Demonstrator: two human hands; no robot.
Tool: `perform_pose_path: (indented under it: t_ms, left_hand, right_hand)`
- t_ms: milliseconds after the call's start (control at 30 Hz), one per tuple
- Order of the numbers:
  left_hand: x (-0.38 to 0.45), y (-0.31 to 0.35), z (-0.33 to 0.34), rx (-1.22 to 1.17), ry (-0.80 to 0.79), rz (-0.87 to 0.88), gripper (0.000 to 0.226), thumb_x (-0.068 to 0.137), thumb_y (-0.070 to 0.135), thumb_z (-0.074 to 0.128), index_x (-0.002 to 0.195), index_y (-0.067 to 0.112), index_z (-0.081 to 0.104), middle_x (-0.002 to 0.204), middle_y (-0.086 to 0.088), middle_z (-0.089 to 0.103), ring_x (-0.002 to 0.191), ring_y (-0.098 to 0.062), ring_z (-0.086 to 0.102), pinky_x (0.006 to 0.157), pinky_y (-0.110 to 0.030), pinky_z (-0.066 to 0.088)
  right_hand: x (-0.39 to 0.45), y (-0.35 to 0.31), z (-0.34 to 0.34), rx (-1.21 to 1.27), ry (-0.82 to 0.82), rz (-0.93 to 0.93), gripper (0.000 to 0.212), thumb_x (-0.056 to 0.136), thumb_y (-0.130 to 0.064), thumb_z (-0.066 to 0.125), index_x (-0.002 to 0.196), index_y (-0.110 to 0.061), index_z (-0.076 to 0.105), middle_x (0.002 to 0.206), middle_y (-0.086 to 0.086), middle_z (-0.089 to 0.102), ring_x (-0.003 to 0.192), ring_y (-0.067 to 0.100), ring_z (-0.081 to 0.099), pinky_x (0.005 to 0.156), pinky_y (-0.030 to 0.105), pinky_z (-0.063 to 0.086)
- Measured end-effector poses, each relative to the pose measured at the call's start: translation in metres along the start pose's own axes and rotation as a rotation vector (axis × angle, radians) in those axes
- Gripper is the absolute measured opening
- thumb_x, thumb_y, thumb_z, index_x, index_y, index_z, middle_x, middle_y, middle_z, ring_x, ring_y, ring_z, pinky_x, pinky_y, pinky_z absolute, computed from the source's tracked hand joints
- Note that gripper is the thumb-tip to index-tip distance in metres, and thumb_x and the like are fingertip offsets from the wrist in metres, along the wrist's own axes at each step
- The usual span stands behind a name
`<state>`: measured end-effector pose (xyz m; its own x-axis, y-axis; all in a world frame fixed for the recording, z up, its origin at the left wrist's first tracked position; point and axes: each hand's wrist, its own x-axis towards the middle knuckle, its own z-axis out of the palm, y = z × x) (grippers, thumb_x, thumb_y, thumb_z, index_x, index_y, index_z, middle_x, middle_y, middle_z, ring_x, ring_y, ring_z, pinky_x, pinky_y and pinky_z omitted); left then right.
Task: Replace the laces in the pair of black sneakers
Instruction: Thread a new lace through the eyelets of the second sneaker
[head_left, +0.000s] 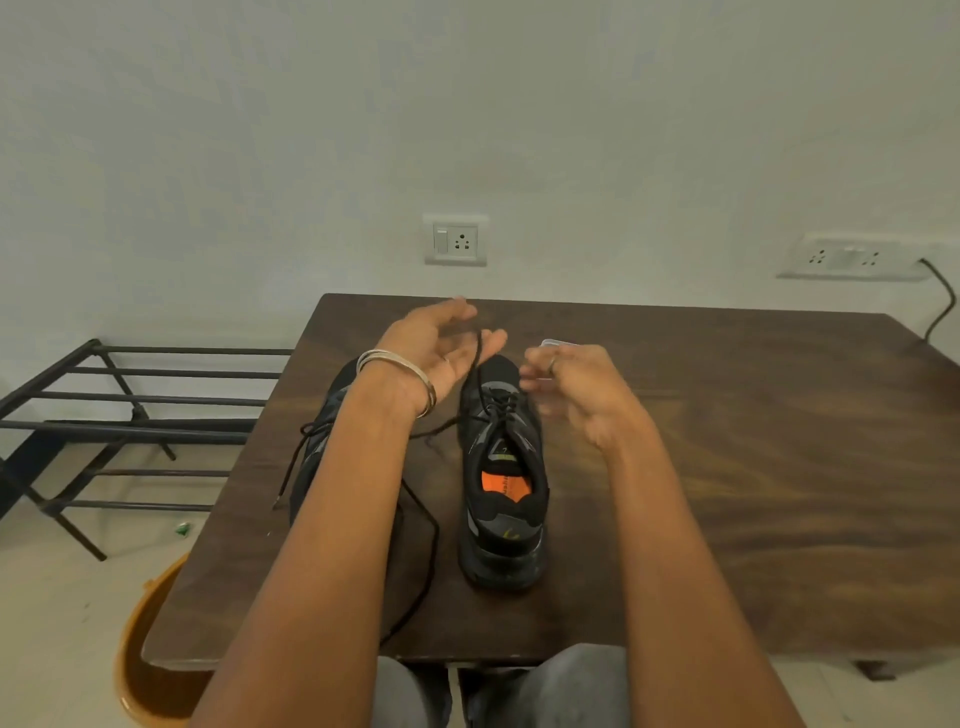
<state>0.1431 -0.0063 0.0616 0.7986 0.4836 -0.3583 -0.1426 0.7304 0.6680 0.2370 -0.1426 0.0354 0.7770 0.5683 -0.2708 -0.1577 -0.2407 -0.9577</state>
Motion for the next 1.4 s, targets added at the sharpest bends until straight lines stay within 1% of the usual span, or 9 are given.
perform_pose_path:
  t_ms: [167,467,600,667,733,900,1000,1267,1400]
  left_hand:
    - [0.012,-0.001,-0.001,-0.230,-0.043,0.006,0.034,0.096,0.013,0.054,0.127,-0.002,0.052,0.135,-0.025,0.049,0.124,-0.045,0.048,0.093,-0.046,0.051]
    - [0.018,-0.002,-0.021,-0.217,0.174,0.072,0.047,0.099,0.009,0.046,0.142,-0.005,0.034,0.149,-0.024,0.034,0.139,-0.034,0.034,0.114,-0.043,0.032]
    - [0.027,-0.010,-0.032,0.387,0.325,0.073,0.031,0.097,0.011,0.049,0.127,0.005,0.055,0.094,-0.010,0.062,0.078,-0.020,0.063,0.073,-0.032,0.055]
    - [0.025,-0.014,-0.032,0.981,0.375,0.154,0.025,0.097,0.019,0.052,0.120,0.015,0.062,0.098,-0.007,0.067,0.078,-0.021,0.065,0.066,-0.030,0.056]
    - [0.023,-0.016,-0.028,1.432,0.336,0.316,0.027,0.095,0.028,0.057,0.120,0.024,0.065,0.113,-0.006,0.065,0.094,-0.024,0.064,0.082,-0.032,0.052]
    - [0.022,-0.023,-0.010,1.508,-0.043,0.441,0.015,0.089,0.029,0.067,0.103,0.029,0.071,0.071,0.006,0.065,0.071,-0.012,0.062,0.074,-0.025,0.053]
    - [0.027,-0.026,-0.011,1.591,0.011,0.450,0.011,0.088,0.032,0.067,0.078,0.027,0.069,0.073,0.004,0.066,0.074,-0.016,0.064,0.081,-0.036,0.055]
    - [0.032,-0.015,-0.031,1.538,0.383,0.412,0.024,0.093,0.030,0.062,0.080,0.012,0.070,0.101,-0.013,0.068,0.080,-0.031,0.064,0.071,-0.035,0.051]
    - [0.031,-0.017,-0.029,1.683,0.386,0.344,0.022,0.090,0.031,0.063,0.109,0.018,0.068,0.119,-0.014,0.060,0.101,-0.034,0.061,0.089,-0.046,0.052]
  right_hand:
    - [-0.007,-0.023,0.020,0.021,-0.179,0.024,0.036,0.102,-0.035,0.050,0.111,-0.004,0.067,0.094,0.013,0.076,0.090,0.026,0.074,0.090,0.044,0.051]
    - [-0.011,-0.023,-0.002,-0.033,0.074,0.049,0.012,0.092,-0.011,0.067,0.088,-0.002,0.073,0.063,0.003,0.062,0.045,0.010,0.049,0.056,0.028,0.045]
    - [-0.004,-0.015,-0.022,-0.076,0.349,-0.120,0.021,0.088,0.002,0.058,0.075,-0.007,0.072,0.079,0.005,0.069,0.056,0.010,0.054,0.053,0.026,0.044]
    - [-0.002,-0.012,-0.022,-0.163,0.333,-0.147,0.024,0.087,0.005,0.054,0.081,-0.010,0.073,0.091,0.006,0.070,0.068,0.013,0.056,0.055,0.025,0.046]
    - [-0.002,-0.012,-0.014,-0.197,0.222,-0.125,0.020,0.092,0.005,0.056,0.090,-0.008,0.072,0.087,0.008,0.071,0.056,0.010,0.055,0.051,0.022,0.047]
    - [0.000,-0.014,0.007,-0.230,0.098,-0.116,0.010,0.092,-0.002,0.065,0.082,-0.005,0.065,0.068,0.009,0.069,0.037,0.007,0.054,0.045,0.023,0.049]
    - [0.000,-0.011,0.004,-0.229,0.124,-0.094,0.012,0.089,-0.006,0.071,0.077,-0.006,0.067,0.067,0.008,0.069,0.040,0.008,0.054,0.049,0.024,0.049]
    - [0.000,-0.003,-0.014,-0.307,0.221,-0.012,0.014,0.090,0.013,0.056,0.092,0.012,0.070,0.065,0.008,0.065,0.044,0.007,0.052,0.041,0.017,0.044]
    - [0.001,-0.004,-0.008,-0.343,0.168,-0.013,0.022,0.094,0.015,0.046,0.099,0.015,0.067,0.070,0.013,0.060,0.049,0.012,0.053,0.044,0.016,0.049]
